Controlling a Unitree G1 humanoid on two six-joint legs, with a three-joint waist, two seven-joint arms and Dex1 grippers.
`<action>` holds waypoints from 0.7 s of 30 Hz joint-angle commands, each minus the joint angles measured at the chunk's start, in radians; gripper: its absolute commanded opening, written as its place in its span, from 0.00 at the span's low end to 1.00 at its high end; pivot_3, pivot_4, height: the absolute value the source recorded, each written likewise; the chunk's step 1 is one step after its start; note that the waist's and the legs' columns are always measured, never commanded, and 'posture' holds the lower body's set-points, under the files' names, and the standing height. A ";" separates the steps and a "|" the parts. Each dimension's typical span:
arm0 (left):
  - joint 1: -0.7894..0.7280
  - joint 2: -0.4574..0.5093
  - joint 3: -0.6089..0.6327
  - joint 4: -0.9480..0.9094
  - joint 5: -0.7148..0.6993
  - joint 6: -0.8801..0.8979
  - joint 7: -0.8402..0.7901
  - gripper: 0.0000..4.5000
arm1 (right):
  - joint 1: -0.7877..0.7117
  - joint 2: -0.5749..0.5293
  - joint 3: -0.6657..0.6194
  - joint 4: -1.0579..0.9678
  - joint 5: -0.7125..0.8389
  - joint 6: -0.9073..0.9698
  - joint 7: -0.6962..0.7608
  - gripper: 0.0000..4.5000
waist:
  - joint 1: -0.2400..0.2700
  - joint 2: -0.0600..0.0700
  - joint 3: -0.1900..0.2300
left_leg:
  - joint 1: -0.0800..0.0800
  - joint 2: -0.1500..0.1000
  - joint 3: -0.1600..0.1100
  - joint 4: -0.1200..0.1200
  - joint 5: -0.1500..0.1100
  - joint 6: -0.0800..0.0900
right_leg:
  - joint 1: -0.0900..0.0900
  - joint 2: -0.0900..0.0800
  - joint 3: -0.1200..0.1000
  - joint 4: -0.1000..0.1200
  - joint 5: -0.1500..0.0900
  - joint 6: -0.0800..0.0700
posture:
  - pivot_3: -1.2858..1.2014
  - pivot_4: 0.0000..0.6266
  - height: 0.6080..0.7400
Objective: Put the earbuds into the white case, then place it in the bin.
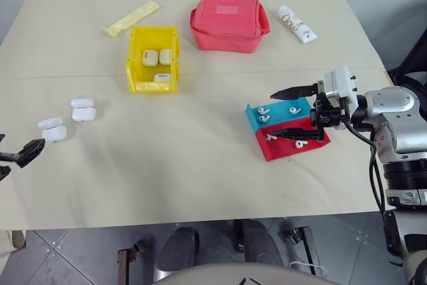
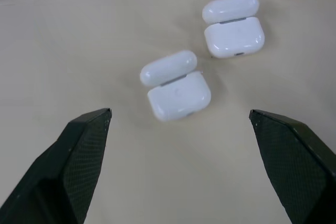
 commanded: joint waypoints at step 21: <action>-0.723 0.087 -0.413 0.617 0.211 0.446 0.170 0.99 | 0.033 0.015 -0.020 -0.030 0.010 -0.048 0.026 1.00 | -0.008 -0.005 -0.003 | -0.001 0.001 0.004 0.001 0.001 -0.004 | -0.006 0.006 -0.001 0.008 0.000 0.000 | 0.52 0.24 1.00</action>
